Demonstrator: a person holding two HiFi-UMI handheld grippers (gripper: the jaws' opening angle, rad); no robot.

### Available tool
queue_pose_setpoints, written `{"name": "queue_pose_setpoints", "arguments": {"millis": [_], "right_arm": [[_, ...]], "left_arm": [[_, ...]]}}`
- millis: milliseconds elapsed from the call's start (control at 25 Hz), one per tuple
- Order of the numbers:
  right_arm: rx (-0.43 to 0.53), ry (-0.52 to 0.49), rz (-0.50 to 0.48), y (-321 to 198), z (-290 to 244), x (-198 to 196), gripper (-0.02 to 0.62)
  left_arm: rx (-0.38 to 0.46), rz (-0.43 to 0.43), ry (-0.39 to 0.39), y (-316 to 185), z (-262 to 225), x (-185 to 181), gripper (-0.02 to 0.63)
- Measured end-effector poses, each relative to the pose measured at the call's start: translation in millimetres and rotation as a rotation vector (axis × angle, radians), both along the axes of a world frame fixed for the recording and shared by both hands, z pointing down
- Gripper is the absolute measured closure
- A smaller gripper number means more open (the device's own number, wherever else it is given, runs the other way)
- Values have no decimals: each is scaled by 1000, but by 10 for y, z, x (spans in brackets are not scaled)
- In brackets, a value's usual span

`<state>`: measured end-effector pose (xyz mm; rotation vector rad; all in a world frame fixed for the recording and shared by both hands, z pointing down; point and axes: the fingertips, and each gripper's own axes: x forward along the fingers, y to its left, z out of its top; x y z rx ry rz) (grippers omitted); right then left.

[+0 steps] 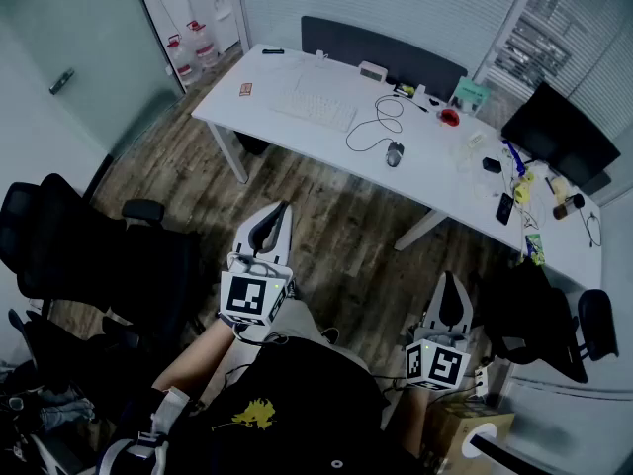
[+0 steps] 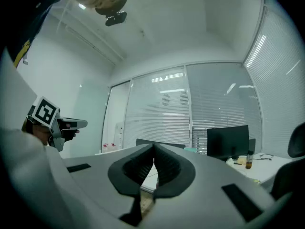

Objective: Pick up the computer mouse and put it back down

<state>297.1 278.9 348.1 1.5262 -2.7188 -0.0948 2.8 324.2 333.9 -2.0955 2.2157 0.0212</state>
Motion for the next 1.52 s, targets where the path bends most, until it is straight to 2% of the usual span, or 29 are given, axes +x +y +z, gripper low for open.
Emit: {"name": "queue_pose_setpoints", "arguments": {"millis": [240,560,600,720,840,920,960,1080,1200,1360,1520], "right_arm": [[7,-48,44,-15,-25,144,580],[35,-44,32,7,-21,187,578],[32,-53,39,5,-20,213,569],[23,-65,52,-19,-9,271,482],[7,-86,63,-29,18,292,407],[-1,-101,66,-63,38,319,329],[-8,-106,70,-86,50,343,286],[-26,-112,75,-153,97,405,121],[-37,-106,76,-232,120,401,4],[-39,-105,66,-469,166,300,-2],[-79,-88,55,-857,286,50,-2]], "left_arm": [[15,12,-31,-59,-69,82,592],[-8,37,-61,-72,33,211,592],[-11,39,-63,-77,34,226,592],[-21,43,-69,-100,48,244,580],[-37,42,-81,-98,60,214,486],[-54,44,-98,-125,82,213,435],[-67,50,-106,-154,106,231,389],[-115,86,-112,-262,205,332,179],[-140,124,-111,-368,235,406,96],[-156,128,-111,-533,260,361,69],[-188,115,-157,-823,393,152,71]]}}
